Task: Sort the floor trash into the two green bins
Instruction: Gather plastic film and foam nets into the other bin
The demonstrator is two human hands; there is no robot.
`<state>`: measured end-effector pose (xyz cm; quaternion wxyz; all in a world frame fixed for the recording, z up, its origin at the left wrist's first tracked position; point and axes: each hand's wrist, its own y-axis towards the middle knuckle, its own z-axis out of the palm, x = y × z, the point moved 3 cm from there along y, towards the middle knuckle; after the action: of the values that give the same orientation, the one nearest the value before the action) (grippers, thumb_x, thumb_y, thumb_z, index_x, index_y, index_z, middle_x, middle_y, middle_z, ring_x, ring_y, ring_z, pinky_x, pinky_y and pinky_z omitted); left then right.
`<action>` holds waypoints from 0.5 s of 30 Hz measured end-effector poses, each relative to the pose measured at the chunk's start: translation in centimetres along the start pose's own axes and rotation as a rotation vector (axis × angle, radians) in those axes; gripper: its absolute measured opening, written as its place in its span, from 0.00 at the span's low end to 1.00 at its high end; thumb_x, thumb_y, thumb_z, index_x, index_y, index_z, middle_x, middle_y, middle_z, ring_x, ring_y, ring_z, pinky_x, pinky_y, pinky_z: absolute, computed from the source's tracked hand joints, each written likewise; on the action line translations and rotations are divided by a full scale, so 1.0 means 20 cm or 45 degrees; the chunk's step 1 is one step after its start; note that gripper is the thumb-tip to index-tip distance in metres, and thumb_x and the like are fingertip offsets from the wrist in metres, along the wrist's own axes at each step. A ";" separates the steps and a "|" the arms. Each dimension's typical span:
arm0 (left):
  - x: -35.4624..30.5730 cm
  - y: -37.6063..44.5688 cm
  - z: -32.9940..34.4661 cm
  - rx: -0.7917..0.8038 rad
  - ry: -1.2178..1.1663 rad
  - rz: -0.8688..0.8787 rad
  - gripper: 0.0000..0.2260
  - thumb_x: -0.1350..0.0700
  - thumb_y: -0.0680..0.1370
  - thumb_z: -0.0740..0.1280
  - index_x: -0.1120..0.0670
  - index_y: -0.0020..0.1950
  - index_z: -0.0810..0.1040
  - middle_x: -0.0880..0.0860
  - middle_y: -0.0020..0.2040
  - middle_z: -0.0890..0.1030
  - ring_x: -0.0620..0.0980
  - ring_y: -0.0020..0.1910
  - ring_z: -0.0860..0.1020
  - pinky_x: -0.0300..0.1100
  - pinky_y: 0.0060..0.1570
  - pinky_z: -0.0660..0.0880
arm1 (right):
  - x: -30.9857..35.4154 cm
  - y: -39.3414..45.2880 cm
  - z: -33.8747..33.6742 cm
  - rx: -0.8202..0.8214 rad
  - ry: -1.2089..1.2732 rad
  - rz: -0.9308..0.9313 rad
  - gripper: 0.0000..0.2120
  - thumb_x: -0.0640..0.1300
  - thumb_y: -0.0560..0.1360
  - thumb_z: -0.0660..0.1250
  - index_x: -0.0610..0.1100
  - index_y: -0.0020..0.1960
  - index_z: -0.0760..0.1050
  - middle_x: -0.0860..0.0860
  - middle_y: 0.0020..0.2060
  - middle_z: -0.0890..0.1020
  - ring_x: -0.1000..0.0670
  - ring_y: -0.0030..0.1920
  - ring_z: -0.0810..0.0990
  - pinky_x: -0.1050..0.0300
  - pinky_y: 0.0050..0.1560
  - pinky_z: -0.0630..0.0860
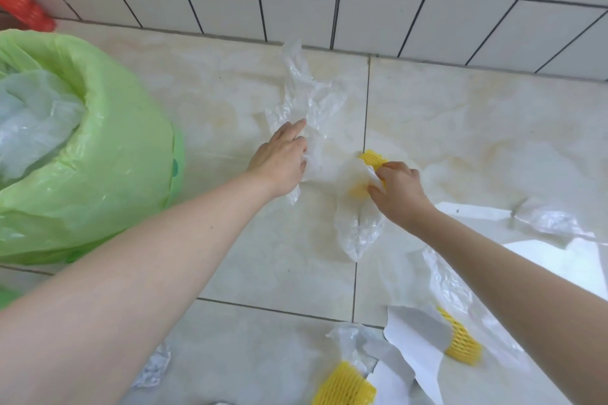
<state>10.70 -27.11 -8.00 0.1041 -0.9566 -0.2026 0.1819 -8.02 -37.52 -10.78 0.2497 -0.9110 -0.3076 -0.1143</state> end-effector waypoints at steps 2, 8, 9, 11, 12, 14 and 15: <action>0.03 0.02 0.05 0.159 0.050 0.008 0.11 0.59 0.80 0.57 0.58 0.61 0.70 0.52 0.79 0.51 0.51 0.77 0.51 0.50 0.68 0.63 | -0.01 -0.01 0.00 0.004 -0.048 -0.012 0.04 0.46 0.76 0.63 0.47 0.43 0.71 0.45 0.63 0.72 0.38 0.65 0.66 0.47 0.63 0.66; 0.04 -0.04 0.13 0.070 0.212 -0.032 0.06 0.61 0.78 0.59 0.52 0.52 0.66 0.53 0.61 0.73 0.55 0.62 0.69 0.45 0.55 0.65 | -0.03 -0.04 -0.02 -0.124 -0.221 -0.111 0.12 0.43 0.78 0.62 0.40 0.59 0.74 0.44 0.58 0.74 0.40 0.57 0.71 0.48 0.56 0.70; 0.03 -0.05 0.14 -0.001 0.258 -0.004 0.07 0.61 0.78 0.59 0.53 0.54 0.68 0.52 0.58 0.74 0.55 0.59 0.70 0.44 0.52 0.65 | -0.04 -0.04 -0.01 -0.144 -0.230 -0.138 0.11 0.42 0.78 0.62 0.41 0.58 0.74 0.44 0.56 0.75 0.40 0.56 0.71 0.49 0.54 0.71; 0.01 -0.07 0.15 -0.098 0.296 0.043 0.08 0.61 0.79 0.57 0.55 0.57 0.69 0.53 0.55 0.75 0.55 0.56 0.71 0.44 0.51 0.66 | -0.05 -0.04 0.00 -0.163 -0.250 -0.163 0.10 0.40 0.77 0.62 0.41 0.57 0.75 0.45 0.55 0.75 0.41 0.55 0.72 0.49 0.51 0.71; 0.01 -0.08 0.16 -0.126 0.303 0.055 0.09 0.62 0.79 0.57 0.56 0.57 0.70 0.53 0.54 0.75 0.56 0.55 0.72 0.44 0.50 0.66 | -0.05 -0.04 0.00 -0.170 -0.273 -0.170 0.10 0.38 0.76 0.62 0.41 0.56 0.75 0.45 0.54 0.75 0.41 0.54 0.72 0.50 0.50 0.72; 0.01 -0.09 0.17 -0.149 0.306 0.051 0.08 0.63 0.78 0.59 0.56 0.56 0.71 0.54 0.53 0.76 0.55 0.53 0.72 0.43 0.49 0.66 | -0.04 -0.04 0.00 -0.157 -0.344 -0.188 0.11 0.34 0.74 0.62 0.41 0.56 0.74 0.44 0.53 0.75 0.42 0.53 0.73 0.51 0.48 0.72; 0.02 -0.10 0.18 -0.151 0.294 0.042 0.08 0.63 0.78 0.60 0.56 0.56 0.72 0.54 0.52 0.76 0.55 0.53 0.73 0.42 0.48 0.66 | -0.04 -0.04 -0.01 -0.145 -0.391 -0.199 0.12 0.33 0.73 0.62 0.40 0.56 0.74 0.44 0.53 0.75 0.42 0.53 0.73 0.51 0.48 0.72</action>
<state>8.91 -24.78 -10.87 0.0670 -0.9788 -0.1839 0.0602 -9.14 -37.35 -10.58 0.1379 -0.9037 -0.4051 -0.0101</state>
